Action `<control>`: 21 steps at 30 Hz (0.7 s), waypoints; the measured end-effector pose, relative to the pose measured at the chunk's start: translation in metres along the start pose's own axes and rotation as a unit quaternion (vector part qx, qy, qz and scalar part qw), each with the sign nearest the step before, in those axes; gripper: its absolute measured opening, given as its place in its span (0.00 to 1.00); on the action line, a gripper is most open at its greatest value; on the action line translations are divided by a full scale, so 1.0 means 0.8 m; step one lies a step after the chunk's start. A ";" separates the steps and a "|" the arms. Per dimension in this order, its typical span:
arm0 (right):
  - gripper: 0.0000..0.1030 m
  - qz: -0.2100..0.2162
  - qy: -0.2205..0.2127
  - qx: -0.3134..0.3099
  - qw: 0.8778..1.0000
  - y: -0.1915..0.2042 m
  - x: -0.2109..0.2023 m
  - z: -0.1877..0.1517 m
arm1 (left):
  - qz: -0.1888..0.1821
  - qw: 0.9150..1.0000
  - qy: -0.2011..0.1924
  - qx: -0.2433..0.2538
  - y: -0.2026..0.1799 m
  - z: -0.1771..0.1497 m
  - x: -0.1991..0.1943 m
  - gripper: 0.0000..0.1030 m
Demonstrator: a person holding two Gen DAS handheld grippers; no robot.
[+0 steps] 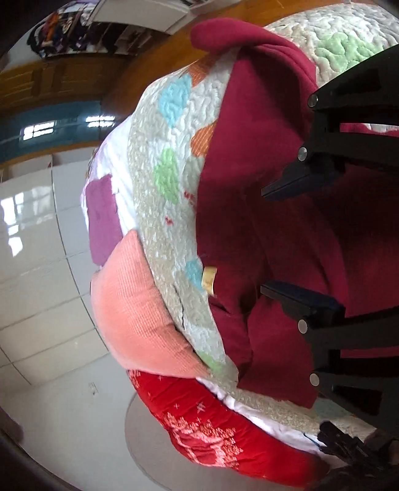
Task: Fold small clothes
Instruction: 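Carry the gripped sleeve with the right tool across the sweater body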
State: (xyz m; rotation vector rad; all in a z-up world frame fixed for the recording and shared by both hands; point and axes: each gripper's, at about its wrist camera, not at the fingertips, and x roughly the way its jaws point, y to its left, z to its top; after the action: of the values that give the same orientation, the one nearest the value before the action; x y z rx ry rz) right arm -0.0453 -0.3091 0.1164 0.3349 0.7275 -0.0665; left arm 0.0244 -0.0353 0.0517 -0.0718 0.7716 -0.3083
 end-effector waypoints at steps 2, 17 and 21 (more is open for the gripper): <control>0.51 0.046 0.013 -0.043 0.998 0.039 0.013 0.010 | 0.016 1.000 0.009 0.018 -0.010 0.005 0.015 0.92; 0.03 0.068 0.133 -0.284 0.947 0.200 0.213 0.008 | 0.033 0.997 0.066 -0.007 0.019 -0.006 0.060 0.92; 0.03 0.036 0.086 -0.269 0.959 0.196 0.196 0.032 | 0.033 0.997 0.062 -0.009 0.018 -0.006 0.058 0.92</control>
State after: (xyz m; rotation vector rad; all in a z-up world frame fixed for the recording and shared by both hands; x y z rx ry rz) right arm 0.1157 -0.1608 0.0740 -0.1574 0.8735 0.2313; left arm 0.0558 -0.0352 0.0142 -0.0449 0.8990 -0.2454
